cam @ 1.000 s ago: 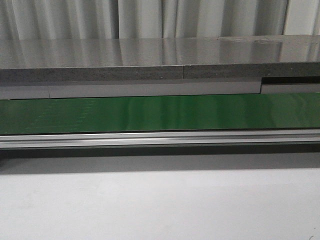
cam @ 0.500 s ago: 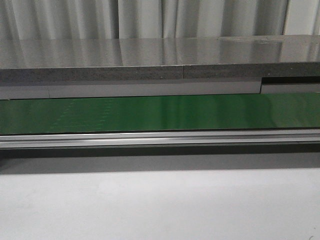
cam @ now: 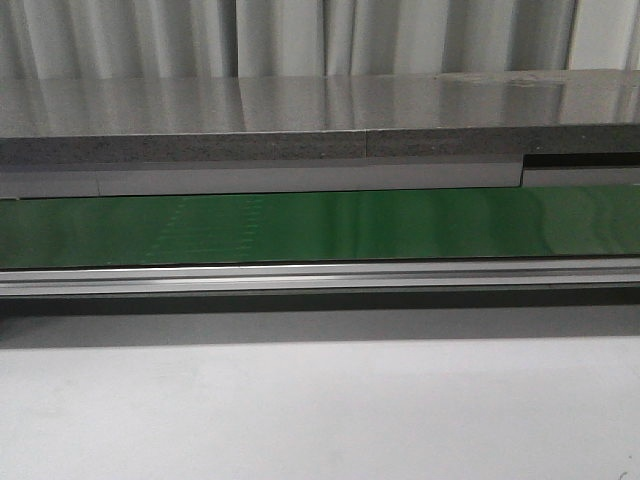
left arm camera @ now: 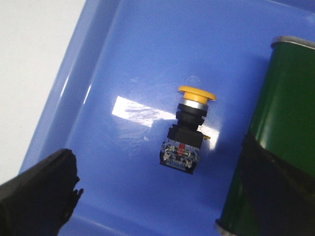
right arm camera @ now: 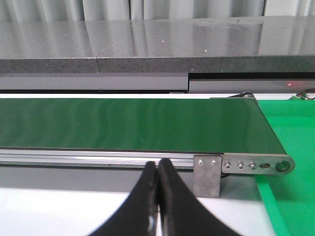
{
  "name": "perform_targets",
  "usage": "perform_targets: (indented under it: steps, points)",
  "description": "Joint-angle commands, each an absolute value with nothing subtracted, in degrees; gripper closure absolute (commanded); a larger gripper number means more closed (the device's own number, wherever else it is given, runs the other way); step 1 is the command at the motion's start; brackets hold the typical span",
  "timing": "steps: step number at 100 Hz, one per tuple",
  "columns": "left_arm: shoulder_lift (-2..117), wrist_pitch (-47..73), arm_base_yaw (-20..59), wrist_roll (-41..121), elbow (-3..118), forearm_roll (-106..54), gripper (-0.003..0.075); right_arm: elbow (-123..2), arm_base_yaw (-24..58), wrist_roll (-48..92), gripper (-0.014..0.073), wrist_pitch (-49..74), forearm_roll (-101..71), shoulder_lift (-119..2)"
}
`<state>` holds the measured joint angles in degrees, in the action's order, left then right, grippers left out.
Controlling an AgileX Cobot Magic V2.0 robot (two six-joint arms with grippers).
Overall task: Move button from left to right
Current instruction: 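Lower the left gripper around the yellow push-button and close it, then lift the push-button with the left gripper and set it on the belt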
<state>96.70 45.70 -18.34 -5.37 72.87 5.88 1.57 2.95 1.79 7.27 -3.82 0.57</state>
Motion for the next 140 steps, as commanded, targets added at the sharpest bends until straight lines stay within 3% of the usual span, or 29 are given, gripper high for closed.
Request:
perform_targets:
  steps: [1,111,123,140]
  points:
    - [98.5,44.7,-18.5,-4.9,77.1,4.3,0.0081,0.6,2.6,1.8,0.0660,2.3,-3.4,1.6]
    - [114.6,46.7,-18.5,-1.9,81.8,0.6,0.0088,0.6,2.6,1.8,0.0660,2.3,-3.4,1.6]
    - [114.6,46.7,-18.5,-1.9,81.8,1.1,0.0182,0.6,2.6,1.8,0.0660,2.3,-3.4,1.6]
    - [114.6,47.2,-18.5,-1.9,81.8,1.1,0.0493,0.6,2.6,1.8,0.0660,2.3,-3.4,1.6]
